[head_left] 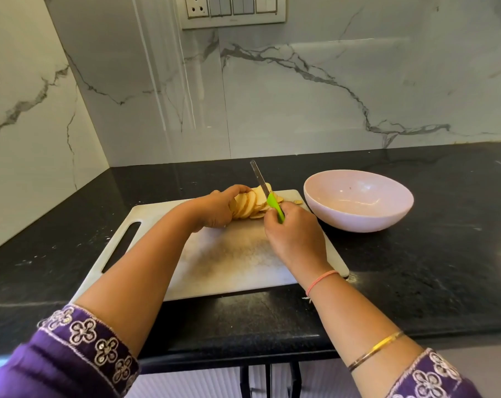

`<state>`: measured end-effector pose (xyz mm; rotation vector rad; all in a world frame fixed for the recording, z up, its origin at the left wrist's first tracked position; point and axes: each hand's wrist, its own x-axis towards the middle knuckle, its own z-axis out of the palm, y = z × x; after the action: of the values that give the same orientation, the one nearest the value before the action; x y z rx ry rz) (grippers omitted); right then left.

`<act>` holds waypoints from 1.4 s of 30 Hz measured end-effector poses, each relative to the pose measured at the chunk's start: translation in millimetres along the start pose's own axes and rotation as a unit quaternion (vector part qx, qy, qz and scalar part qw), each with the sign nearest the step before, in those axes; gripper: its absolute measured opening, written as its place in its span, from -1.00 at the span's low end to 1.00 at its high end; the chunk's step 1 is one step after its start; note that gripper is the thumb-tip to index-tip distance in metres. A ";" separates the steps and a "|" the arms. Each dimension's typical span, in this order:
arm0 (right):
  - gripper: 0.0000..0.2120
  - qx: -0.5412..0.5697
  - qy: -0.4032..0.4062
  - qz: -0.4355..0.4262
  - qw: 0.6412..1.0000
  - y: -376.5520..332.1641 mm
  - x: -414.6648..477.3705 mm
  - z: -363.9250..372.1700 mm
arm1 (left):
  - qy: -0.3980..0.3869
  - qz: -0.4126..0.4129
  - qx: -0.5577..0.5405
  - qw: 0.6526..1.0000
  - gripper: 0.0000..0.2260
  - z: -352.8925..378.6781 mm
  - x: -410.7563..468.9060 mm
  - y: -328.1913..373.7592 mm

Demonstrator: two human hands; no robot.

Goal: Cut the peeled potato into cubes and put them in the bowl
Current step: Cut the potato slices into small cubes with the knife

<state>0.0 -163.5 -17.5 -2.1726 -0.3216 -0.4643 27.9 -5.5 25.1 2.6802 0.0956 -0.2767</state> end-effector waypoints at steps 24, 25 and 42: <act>-0.64 -0.011 -0.004 0.006 1.000 -0.4 1.1 -4.8 | 0.028 0.027 -0.233 0.972 -0.20 12.7 -21.7 -5.7; -0.64 -0.013 -0.005 0.005 1.000 -0.5 1.3 -5.2 | 0.029 0.031 -0.250 0.967 -0.18 10.4 -22.9 -9.4; -0.72 -0.054 0.007 -0.077 0.996 1.6 -2.1 0.1 | 0.151 0.044 -0.235 0.959 -0.67 13.9 -29.7 -18.3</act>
<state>-1.2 -164.5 -19.6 -2.2577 -0.4681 -0.5948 -5.6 4.2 11.4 2.2228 0.1169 0.1690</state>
